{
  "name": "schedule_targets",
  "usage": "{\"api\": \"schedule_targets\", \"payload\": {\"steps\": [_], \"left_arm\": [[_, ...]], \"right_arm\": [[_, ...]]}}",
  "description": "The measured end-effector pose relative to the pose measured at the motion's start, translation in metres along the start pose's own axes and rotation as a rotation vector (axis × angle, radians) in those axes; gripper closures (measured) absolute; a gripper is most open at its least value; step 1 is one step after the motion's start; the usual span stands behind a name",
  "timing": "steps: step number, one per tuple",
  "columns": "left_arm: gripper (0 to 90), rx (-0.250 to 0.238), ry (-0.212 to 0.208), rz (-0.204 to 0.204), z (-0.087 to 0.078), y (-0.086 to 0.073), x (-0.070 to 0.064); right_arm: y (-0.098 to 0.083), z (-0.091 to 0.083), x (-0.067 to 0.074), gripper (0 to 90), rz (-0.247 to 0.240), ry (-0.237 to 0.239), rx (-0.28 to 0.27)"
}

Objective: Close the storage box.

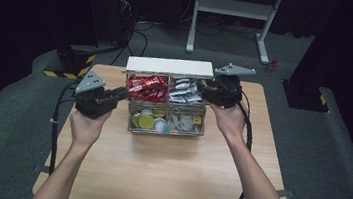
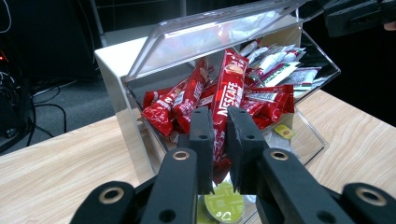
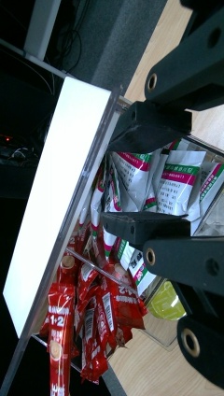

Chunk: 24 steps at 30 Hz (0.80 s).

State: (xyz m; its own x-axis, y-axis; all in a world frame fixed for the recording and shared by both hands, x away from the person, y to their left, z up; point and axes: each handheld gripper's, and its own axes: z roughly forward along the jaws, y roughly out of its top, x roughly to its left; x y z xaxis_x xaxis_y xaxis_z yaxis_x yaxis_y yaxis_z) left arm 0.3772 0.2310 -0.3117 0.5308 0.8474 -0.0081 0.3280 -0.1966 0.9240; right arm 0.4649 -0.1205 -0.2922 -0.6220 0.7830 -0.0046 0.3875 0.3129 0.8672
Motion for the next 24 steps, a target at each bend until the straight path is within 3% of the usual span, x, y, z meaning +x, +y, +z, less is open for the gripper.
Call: {"api": "schedule_targets", "payload": {"steps": [24], "left_arm": [[81.3, -0.037, 0.007, -0.025, -0.035, -0.015, 0.009]], "right_arm": [[0.0, 0.0, 0.0, 59.0, 0.002, -0.001, 0.0]]}}
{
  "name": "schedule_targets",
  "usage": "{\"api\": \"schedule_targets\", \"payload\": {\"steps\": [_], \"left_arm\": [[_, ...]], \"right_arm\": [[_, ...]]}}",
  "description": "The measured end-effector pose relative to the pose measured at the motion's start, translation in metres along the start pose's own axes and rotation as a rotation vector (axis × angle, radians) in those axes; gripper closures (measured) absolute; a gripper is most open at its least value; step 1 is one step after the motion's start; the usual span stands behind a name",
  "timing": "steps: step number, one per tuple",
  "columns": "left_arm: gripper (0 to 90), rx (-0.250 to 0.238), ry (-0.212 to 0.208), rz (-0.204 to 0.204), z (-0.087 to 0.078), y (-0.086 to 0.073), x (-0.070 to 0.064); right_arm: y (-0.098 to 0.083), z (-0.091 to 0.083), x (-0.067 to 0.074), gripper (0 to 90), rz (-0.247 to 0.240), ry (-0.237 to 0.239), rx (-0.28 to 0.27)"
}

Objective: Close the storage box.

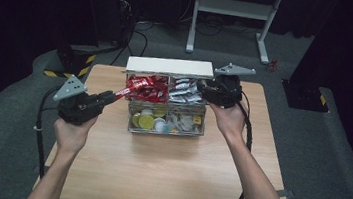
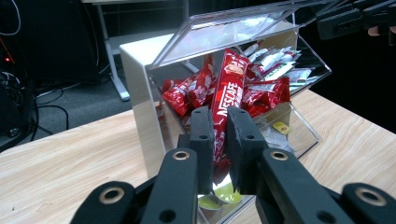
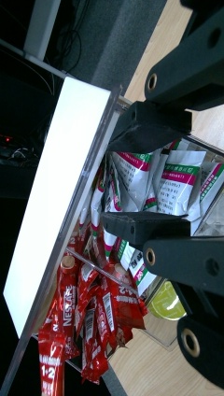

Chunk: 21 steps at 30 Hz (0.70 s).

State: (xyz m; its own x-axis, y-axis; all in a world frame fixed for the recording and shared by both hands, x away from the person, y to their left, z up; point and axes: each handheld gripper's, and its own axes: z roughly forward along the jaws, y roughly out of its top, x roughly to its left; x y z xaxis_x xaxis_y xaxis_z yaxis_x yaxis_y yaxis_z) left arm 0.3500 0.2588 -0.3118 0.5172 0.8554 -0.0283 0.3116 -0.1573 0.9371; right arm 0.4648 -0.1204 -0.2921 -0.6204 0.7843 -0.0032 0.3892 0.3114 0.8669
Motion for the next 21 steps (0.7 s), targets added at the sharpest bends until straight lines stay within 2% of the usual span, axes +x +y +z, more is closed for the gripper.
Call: {"api": "schedule_targets", "payload": {"steps": [12, 21], "left_arm": [[81.3, -0.02, 0.033, -0.023, -0.022, -0.015, 0.009], [81.3, -0.033, 0.068, -0.066, -0.041, -0.033, 0.022]], "right_arm": [[0.0, 0.0, 0.0, 58.7, 0.0, 0.0, 0.001], [0.0, 0.0, 0.0, 58.6, 0.002, 0.0, 0.001]]}}
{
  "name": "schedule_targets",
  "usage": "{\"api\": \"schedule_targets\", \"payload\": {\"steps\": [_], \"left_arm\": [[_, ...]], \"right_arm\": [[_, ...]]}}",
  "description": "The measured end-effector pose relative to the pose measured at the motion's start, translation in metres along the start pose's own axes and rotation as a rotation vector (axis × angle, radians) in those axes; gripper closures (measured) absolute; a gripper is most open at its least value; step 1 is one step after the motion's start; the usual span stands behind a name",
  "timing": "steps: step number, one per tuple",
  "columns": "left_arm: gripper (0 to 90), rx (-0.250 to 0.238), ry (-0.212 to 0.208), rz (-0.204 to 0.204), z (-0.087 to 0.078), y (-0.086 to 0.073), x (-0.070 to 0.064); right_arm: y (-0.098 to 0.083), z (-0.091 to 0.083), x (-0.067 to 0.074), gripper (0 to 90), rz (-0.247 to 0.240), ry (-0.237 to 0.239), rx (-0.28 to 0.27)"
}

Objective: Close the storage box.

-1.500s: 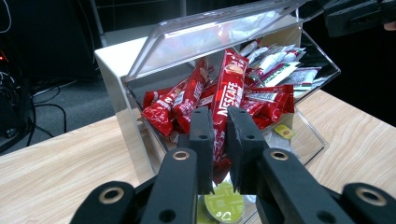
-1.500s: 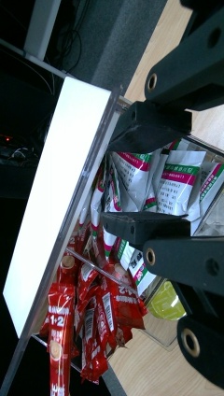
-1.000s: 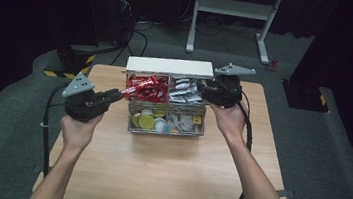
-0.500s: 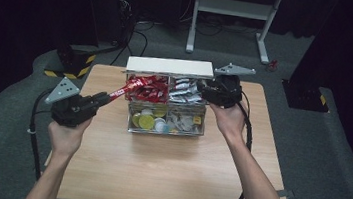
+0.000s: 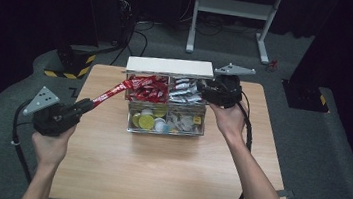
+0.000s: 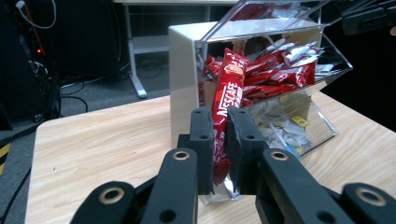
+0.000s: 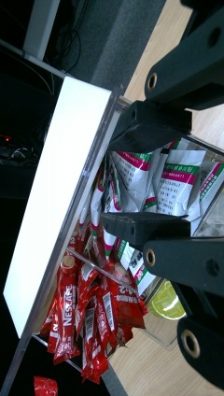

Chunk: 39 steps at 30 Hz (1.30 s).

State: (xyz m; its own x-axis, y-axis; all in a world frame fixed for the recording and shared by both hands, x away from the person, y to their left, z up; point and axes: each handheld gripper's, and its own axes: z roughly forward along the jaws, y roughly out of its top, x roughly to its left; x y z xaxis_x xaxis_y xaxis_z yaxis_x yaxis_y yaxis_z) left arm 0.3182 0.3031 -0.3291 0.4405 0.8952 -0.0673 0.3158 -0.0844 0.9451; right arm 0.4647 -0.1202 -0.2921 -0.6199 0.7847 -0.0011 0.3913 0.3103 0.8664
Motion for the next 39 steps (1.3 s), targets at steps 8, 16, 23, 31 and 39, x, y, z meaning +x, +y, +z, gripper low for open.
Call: {"api": "schedule_targets", "payload": {"steps": [8, 16, 23, 31, 39], "left_arm": [[81.3, -0.002, 0.025, -0.019, -0.007, -0.012, 0.006], [81.3, 0.004, 0.049, -0.033, -0.014, -0.025, 0.011], [81.3, 0.015, 0.065, -0.064, -0.016, -0.041, 0.018], [81.3, 0.043, 0.108, -0.085, -0.009, -0.064, 0.022], [81.2, 0.077, 0.125, -0.112, 0.006, -0.088, 0.023]], "right_arm": [[0.0, 0.0, 0.0, 58.5, -0.001, 0.0, 0.001], [0.0, 0.0, 0.0, 58.6, 0.0, 0.0, 0.0], [0.0, 0.0, 0.0, 58.6, 0.001, 0.0, 0.0], [0.0, 0.0, 0.0, 58.6, 0.0, 0.0, 0.0], [0.0, 0.0, 0.0, 58.4, 0.001, 0.0, 0.0]]}}
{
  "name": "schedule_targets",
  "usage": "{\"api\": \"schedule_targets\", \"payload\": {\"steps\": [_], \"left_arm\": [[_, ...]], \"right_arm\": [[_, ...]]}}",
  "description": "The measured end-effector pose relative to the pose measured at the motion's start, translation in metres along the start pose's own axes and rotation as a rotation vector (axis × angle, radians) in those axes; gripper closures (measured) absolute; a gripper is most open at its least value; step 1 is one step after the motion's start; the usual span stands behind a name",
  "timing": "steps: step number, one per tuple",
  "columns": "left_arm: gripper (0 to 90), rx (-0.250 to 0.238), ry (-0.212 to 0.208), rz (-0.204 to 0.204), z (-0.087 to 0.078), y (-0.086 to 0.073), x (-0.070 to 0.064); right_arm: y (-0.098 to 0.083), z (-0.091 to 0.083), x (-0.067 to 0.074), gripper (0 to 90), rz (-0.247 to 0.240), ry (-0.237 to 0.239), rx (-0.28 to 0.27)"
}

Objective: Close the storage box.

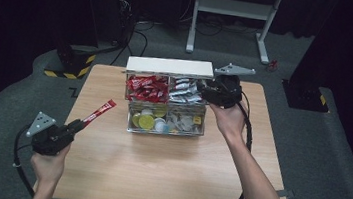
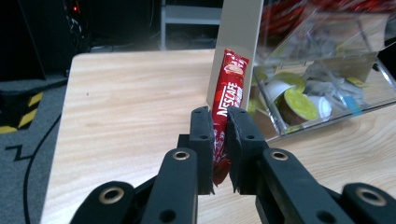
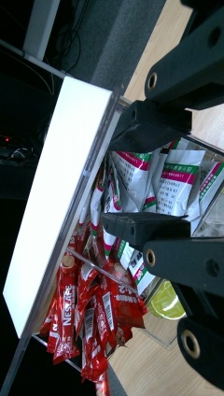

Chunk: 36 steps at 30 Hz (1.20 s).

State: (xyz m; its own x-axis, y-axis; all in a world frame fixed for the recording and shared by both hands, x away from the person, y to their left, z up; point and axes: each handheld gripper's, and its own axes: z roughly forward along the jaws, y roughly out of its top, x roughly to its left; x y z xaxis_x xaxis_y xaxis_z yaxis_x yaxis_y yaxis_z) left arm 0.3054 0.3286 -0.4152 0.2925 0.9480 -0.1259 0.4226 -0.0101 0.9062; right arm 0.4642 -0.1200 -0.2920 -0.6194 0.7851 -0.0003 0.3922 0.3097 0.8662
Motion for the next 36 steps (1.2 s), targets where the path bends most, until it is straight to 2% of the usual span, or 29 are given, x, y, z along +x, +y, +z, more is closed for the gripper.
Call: {"api": "schedule_targets", "payload": {"steps": [10, 15, 20, 27, 36], "left_arm": [[81.1, 0.043, 0.031, -0.017, 0.028, -0.023, -0.005], [81.2, 0.072, 0.048, 0.0, 0.043, -0.03, -0.009], [81.1, 0.088, 0.062, 0.018, 0.052, -0.033, -0.012], [81.1, 0.11, 0.068, -0.001, 0.062, -0.039, -0.012], [81.1, 0.116, 0.072, -0.015, 0.071, -0.041, -0.011]], "right_arm": [[0.0, 0.0, 0.0, 58.2, 0.002, -0.001, 0.001], [0.0, 0.0, 0.001, 58.2, -0.001, -0.002, 0.0], [0.0, 0.0, 0.001, 58.1, -0.002, -0.001, 0.0], [0.0, -0.001, 0.001, 58.0, -0.006, -0.001, -0.003], [0.0, -0.002, 0.001, 58.0, -0.008, -0.001, -0.002]]}}
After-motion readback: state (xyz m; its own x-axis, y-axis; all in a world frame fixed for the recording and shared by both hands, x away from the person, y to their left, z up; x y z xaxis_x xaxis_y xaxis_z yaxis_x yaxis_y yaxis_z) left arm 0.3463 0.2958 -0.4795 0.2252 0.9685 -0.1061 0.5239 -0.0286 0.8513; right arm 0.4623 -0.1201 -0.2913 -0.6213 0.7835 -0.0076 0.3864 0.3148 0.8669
